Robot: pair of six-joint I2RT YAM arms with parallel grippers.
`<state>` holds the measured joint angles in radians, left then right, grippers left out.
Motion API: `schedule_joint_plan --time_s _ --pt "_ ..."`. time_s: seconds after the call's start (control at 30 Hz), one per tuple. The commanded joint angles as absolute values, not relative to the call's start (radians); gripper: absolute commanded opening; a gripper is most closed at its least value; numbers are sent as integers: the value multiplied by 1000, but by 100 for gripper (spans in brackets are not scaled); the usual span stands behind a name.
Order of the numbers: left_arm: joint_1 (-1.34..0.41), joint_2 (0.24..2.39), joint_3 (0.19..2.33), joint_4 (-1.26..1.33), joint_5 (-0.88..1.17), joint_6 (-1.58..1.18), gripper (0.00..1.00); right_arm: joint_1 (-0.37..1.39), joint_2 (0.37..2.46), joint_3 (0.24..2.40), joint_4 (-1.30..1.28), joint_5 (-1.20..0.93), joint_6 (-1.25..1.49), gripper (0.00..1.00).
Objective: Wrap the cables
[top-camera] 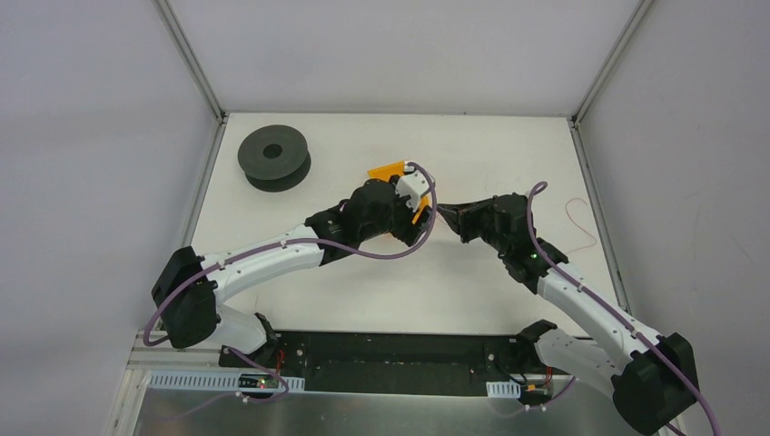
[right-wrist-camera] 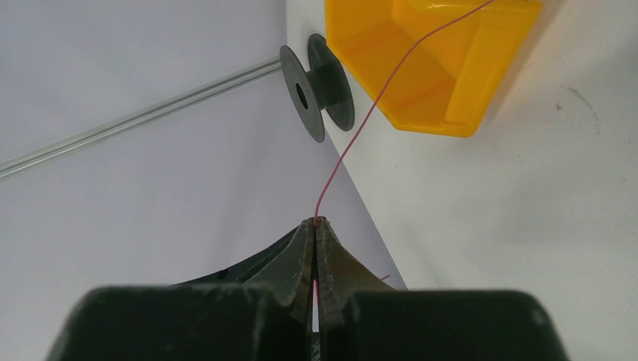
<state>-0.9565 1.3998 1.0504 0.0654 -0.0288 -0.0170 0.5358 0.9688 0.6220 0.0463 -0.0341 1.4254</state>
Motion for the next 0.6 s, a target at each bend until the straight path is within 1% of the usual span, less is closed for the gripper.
schedule_joint_plan --time_s 0.0,0.17,0.27,0.3,0.37,0.4,0.5,0.53,0.57 --pt "-969 1420 1099 153 -48 7 61 543 941 614 51 -33 1455 0" --pt "-969 1432 1102 155 -20 4 41 543 918 607 39 -16 1460 0" --pt "-968 1436 1108 149 -6 4 19 542 910 605 30 -8 1454 0" --pt "-969 1435 1114 139 -3 4 13 543 909 606 29 -8 1450 0" --pt "-967 1430 1132 106 -2 3 3 543 903 610 19 -8 1423 9" --pt "-966 1424 1140 90 27 -11 0 542 899 616 8 -6 1408 13" --pt "-968 1402 1145 67 61 -53 0 541 875 622 -43 31 1367 18" --pt "-965 1394 1144 64 79 -60 0 539 867 621 -48 39 1346 22" --pt "-966 1387 1143 58 88 -68 0 540 858 620 -50 42 1327 28"
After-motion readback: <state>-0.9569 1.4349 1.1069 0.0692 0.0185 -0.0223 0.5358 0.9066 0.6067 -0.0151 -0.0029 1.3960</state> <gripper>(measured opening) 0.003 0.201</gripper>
